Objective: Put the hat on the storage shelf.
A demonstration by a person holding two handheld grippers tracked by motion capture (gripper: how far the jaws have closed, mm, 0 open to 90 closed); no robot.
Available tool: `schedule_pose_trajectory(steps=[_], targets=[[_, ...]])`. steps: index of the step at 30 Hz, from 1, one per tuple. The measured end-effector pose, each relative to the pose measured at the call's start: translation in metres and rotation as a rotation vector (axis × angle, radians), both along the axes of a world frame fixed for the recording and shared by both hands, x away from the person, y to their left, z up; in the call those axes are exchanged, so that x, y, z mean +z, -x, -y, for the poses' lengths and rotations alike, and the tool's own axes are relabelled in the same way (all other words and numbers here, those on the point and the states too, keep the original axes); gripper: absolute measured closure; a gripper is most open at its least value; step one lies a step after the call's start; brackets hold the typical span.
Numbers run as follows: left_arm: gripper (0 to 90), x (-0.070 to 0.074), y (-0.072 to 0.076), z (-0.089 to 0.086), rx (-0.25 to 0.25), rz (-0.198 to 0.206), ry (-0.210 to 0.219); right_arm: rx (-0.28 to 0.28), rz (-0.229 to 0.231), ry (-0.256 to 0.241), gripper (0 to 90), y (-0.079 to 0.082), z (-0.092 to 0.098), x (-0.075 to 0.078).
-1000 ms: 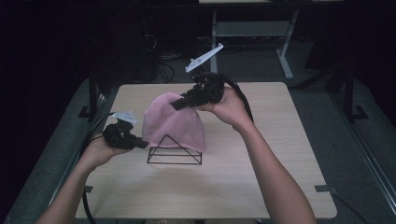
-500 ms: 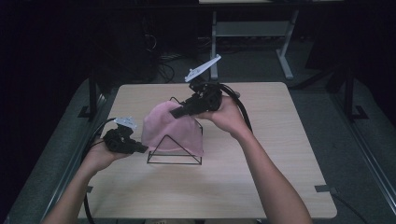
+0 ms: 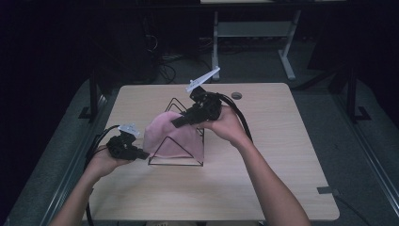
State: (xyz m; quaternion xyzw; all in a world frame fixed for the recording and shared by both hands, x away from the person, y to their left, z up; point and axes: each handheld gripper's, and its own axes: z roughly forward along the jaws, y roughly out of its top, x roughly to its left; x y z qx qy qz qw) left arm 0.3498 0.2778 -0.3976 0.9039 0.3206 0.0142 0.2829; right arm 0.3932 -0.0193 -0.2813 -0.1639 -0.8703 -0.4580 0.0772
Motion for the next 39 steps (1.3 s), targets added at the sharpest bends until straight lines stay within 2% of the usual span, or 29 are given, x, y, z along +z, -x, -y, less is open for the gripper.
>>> schedule_pose_trajectory(steps=[9,14,15,19,22,25,26,33,36,39], targets=[[83.3,-0.011,-0.001,-0.002,0.005,-0.016,-0.02,0.002,-0.018,0.019,73.0,0.001,-0.005,-0.01],[83.3,-0.017,-0.002,-0.003,0.011,-0.025,-0.029,0.007,-0.017,0.042,68.6,0.0,-0.008,-0.015],[83.3,-0.019,-0.001,-0.003,0.021,-0.026,-0.019,0.011,-0.011,0.04,67.6,0.0,-0.009,-0.015],[83.3,-0.022,-0.002,-0.004,0.015,-0.025,-0.038,0.012,-0.01,0.03,66.8,0.002,-0.007,-0.013],[83.3,-0.024,-0.002,-0.002,0.024,-0.026,-0.049,0.003,-0.006,0.019,71.9,0.003,-0.005,-0.011],[83.3,-0.027,-0.003,-0.001,0.025,-0.024,-0.056,0.006,-0.005,0.03,76.5,0.005,-0.005,-0.011],[83.3,-0.026,-0.004,-0.001,0.016,-0.027,-0.066,0.016,0.009,0.031,77.7,0.005,-0.006,-0.012],[83.2,-0.031,-0.005,0.002,0.02,-0.025,-0.082,0.025,0.026,0.037,81.5,0.006,-0.01,-0.014],[82.2,-0.031,-0.006,0.002,0.018,-0.029,-0.08,0.026,0.023,0.04,81.6,0.006,-0.012,-0.014],[79.7,-0.029,-0.006,0.002,0.022,-0.034,-0.05,0.025,0.014,0.041,81.8,0.007,-0.014,-0.014]])
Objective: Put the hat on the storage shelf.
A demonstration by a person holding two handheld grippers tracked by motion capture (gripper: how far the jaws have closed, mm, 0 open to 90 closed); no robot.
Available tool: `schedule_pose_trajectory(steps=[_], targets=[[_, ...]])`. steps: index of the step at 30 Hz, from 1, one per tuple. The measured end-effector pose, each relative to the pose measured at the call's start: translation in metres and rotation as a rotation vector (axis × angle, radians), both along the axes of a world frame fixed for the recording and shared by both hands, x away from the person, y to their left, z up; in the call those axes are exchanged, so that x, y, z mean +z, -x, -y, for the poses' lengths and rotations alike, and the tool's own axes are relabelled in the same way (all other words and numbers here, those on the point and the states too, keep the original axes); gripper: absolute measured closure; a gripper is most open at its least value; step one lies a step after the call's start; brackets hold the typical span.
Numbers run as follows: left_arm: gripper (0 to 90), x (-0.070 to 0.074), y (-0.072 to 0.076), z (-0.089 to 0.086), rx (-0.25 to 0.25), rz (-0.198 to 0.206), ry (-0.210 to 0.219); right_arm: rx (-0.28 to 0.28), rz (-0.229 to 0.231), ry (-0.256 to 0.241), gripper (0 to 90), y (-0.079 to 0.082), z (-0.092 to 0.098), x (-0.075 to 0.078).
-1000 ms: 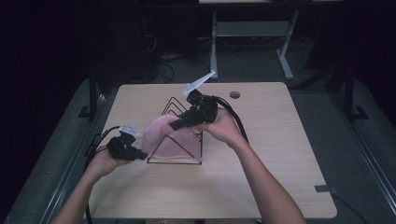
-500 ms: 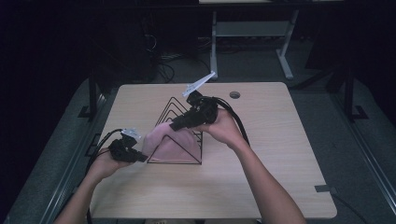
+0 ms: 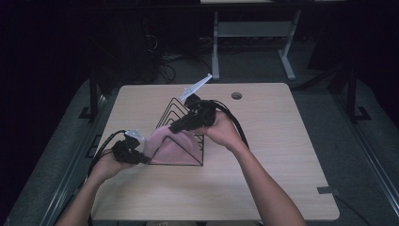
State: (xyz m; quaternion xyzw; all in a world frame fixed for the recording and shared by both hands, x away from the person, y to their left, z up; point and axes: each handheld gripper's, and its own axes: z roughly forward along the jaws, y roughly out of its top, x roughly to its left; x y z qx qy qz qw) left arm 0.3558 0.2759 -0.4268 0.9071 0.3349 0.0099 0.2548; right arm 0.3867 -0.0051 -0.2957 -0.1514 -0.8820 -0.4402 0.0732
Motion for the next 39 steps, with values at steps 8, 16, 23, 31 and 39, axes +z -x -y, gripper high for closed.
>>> schedule_pose_trajectory(steps=[8,16,23,31,39], targets=[[79.7,-0.001,0.0,-0.001,0.004,-0.013,-0.006,0.006,0.005,0.009,81.6,0.001,-0.005,-0.001],[73.6,0.002,0.001,-0.002,0.004,-0.006,0.009,0.007,-0.003,-0.022,77.3,0.001,-0.001,-0.002],[69.2,0.007,0.003,-0.006,0.007,0.002,0.034,-0.031,0.018,-0.014,62.0,0.005,0.011,0.006],[63.9,0.013,0.007,-0.013,0.002,0.012,0.066,-0.079,0.01,-0.039,51.4,0.001,0.036,0.012],[58.1,0.017,0.01,-0.015,0.002,0.022,0.059,-0.121,-0.021,-0.055,42.2,0.0,0.06,0.012]])
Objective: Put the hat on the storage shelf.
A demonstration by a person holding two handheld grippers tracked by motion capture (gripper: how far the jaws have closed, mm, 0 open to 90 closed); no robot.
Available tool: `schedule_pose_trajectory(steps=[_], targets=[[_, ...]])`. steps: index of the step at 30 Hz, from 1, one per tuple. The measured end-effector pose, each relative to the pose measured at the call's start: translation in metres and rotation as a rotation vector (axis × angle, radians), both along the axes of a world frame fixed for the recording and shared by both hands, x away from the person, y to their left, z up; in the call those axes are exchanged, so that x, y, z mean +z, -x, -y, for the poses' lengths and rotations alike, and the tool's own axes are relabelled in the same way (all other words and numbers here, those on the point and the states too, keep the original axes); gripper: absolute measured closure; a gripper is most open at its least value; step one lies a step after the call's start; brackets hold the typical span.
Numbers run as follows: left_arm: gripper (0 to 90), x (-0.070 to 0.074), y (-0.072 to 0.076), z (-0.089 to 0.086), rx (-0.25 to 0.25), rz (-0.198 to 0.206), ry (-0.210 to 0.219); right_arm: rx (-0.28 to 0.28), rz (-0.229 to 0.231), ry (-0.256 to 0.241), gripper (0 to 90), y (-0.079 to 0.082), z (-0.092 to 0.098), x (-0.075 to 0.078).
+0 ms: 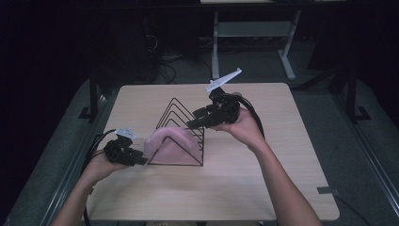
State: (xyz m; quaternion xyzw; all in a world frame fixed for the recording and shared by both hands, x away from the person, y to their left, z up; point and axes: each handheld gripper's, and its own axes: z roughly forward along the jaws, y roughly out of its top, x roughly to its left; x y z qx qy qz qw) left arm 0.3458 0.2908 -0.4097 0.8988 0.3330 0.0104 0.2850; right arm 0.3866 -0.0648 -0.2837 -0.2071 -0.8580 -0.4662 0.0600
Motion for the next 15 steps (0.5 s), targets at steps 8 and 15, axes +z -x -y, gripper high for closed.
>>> schedule_pose_trajectory(steps=[8,15], targets=[[54.8,-0.001,0.003,0.0,-0.01,0.0,0.006,-0.035,-0.025,0.01,37.7,0.001,0.022,-0.007],[54.3,0.001,0.005,0.0,-0.012,0.005,0.013,-0.074,-0.034,0.015,35.7,0.004,0.044,-0.012]])
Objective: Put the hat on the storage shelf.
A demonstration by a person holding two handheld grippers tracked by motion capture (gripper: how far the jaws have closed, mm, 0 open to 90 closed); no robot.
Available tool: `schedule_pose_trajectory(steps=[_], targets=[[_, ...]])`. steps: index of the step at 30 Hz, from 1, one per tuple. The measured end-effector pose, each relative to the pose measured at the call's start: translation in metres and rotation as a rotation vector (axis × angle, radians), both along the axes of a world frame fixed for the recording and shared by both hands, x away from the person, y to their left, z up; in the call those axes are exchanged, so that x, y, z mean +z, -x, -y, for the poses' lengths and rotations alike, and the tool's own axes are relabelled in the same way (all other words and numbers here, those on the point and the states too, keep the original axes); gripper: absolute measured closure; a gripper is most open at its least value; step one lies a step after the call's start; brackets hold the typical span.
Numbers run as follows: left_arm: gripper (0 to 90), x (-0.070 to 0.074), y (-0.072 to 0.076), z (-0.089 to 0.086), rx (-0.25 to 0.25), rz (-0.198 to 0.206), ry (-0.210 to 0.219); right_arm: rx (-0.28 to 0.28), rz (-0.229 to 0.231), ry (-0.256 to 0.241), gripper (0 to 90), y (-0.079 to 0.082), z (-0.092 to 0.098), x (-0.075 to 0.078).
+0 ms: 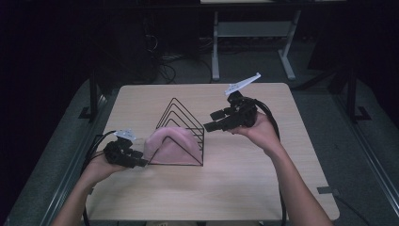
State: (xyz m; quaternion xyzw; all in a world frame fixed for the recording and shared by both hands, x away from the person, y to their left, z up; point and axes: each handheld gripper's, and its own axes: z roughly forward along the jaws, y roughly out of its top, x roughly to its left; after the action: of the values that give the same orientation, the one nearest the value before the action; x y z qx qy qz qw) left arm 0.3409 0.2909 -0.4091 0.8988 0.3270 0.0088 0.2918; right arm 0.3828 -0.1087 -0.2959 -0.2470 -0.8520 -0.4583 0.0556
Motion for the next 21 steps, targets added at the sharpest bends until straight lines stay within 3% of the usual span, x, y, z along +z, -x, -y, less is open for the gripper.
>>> schedule_pose_trajectory(steps=[21], targets=[[48.8,0.001,0.001,0.002,0.011,-0.005,0.001,-0.103,0.014,0.0,31.6,0.018,0.062,-0.017]])
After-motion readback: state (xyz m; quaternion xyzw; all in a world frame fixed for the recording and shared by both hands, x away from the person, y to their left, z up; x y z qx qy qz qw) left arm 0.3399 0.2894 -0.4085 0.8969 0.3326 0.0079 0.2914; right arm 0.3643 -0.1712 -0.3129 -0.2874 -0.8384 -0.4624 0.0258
